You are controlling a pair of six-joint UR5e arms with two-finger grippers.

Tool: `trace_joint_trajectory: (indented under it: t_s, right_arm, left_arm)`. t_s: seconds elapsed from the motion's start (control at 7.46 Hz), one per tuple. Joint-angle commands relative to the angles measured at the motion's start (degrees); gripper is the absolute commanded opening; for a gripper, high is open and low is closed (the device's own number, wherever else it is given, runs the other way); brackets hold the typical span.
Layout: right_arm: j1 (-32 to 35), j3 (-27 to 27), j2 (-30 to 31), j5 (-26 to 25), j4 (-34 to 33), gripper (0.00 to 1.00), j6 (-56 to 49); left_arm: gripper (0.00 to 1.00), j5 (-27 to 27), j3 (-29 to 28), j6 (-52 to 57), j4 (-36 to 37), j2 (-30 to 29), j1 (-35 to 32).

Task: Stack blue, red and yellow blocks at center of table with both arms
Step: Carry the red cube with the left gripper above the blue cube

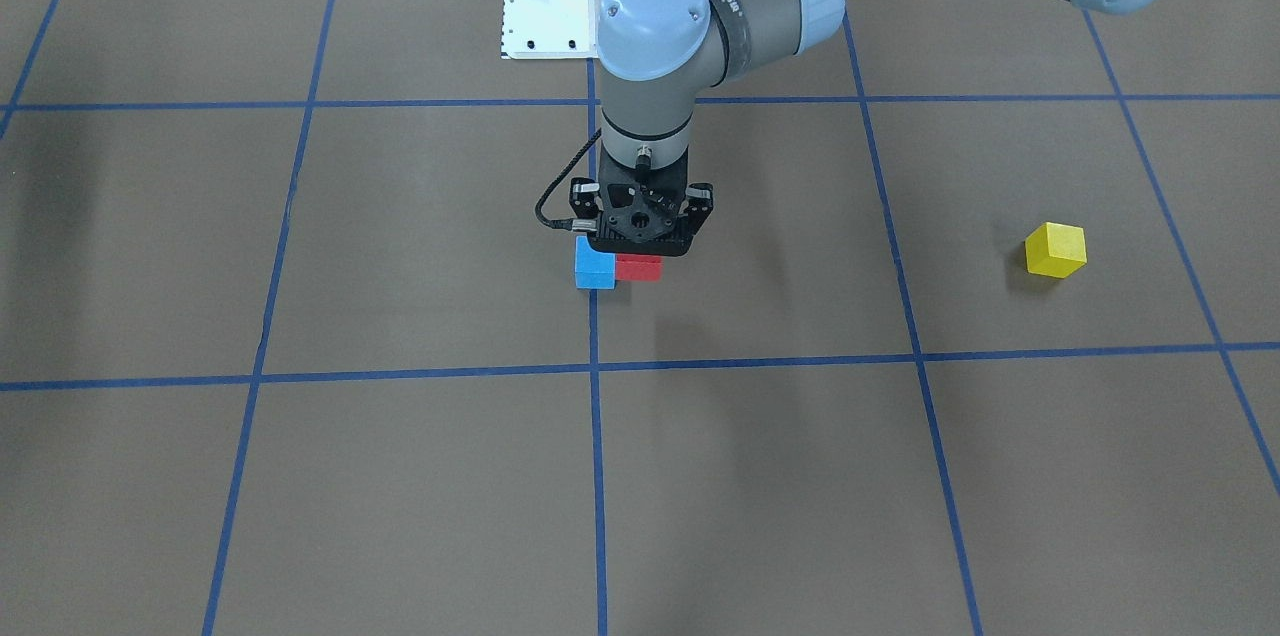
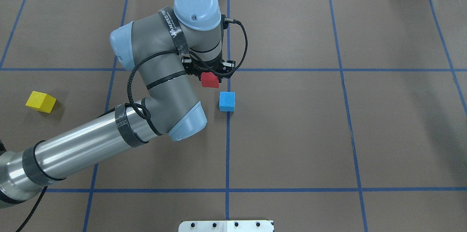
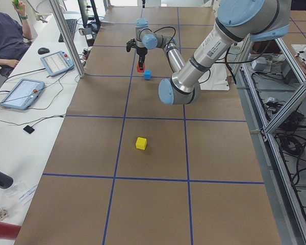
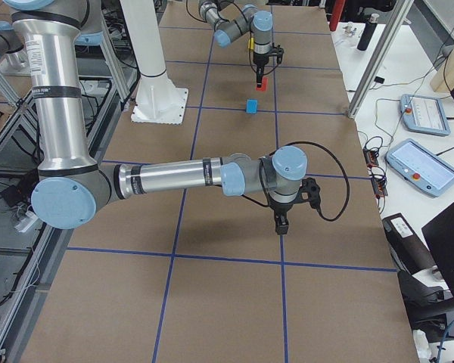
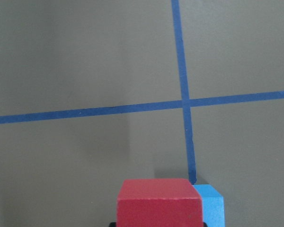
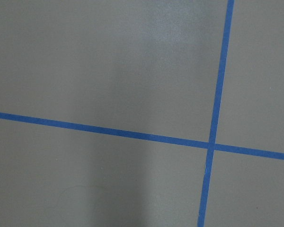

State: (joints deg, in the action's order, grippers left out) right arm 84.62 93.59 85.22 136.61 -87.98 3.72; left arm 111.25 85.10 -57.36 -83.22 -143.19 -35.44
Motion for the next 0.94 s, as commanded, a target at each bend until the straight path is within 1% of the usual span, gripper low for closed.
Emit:
trace_joint_trajectory:
  t_s: [0.0,0.27,0.54,0.67,0.8]
  right_arm:
    - [0.0,-0.1,0.0,0.0,0.0,1.00,0.1]
    - [0.0,-0.1,0.1,0.1,0.0,1.00,0.1]
    - [0.0,-0.2,0.1,0.1,0.0,1.00,0.1]
    - [0.0,-0.2,0.1,0.1,0.0,1.00,0.1]
    - [0.0,-0.1,0.1,0.0,0.0,1.00,0.1]
  left_arm:
    - [0.00,0.0,-1.3,1.2,-0.5,-0.6,1.4]
    - [0.00,0.0,-1.8,1.2,-0.5,-0.9,2.6]
    - [0.00,0.0,-4.4,0.9,-1.0,-2.4,2.7]
    - [0.00,0.1,-5.5,0.2,-3.2,-2.4,3.2]
    - [0.00,0.1,-6.1,0.1,-3.7,-2.4,3.5]
